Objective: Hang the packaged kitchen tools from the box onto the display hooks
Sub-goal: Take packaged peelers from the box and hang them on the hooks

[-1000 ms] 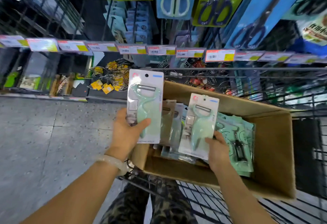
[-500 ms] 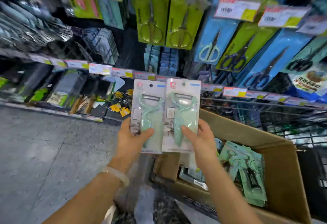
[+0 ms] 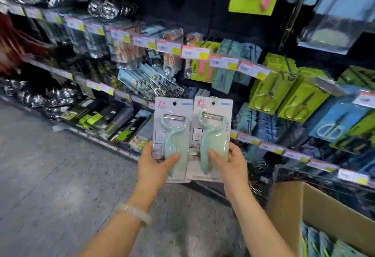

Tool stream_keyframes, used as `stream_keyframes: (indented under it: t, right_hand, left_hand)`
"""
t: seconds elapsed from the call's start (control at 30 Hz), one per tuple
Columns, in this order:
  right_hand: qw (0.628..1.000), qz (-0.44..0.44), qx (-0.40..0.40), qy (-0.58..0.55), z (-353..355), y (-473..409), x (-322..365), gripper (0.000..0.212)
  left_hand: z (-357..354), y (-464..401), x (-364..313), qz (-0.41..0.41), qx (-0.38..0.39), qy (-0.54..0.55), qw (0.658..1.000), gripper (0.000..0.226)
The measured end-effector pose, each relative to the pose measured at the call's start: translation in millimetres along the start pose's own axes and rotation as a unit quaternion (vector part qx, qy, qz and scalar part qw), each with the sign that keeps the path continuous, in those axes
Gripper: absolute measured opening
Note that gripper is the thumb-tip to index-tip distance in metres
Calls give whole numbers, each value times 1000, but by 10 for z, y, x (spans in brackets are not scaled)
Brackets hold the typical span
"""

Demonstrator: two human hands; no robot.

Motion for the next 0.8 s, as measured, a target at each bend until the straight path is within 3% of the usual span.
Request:
stream_keyframes:
  t: [0.23, 0.57, 0.7, 0.8]
  right_hand:
    - [996, 71, 55, -19, -691, 36, 662, 36]
    - [985, 161, 49, -37, -1198, -451, 1439, 35]
    - [981, 181, 43, -51, -1399, -822, 1625, 36]
    - [976, 207, 30, -53, -1543, -1120, 1820, 45]
  left_hand:
    - [378, -389, -639, -63, -16, 16, 998, 38]
    - [176, -1008, -1546, -139, -2, 36, 990, 40]
    - [7, -1367, -1745, -138, 3, 42, 990, 64]
    - [-143, -1716, -1908, -150, 8, 33, 988, 67]
Point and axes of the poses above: each hand's wrist, its own y-axis away from the middle knuckle, its own z-axis out of the back of the hand, x = y × z, the point moved 6 cm from there along -y, towards the middle knuckle, and after that the axes turned 6 degrees about -x, right-handed, at the moved point
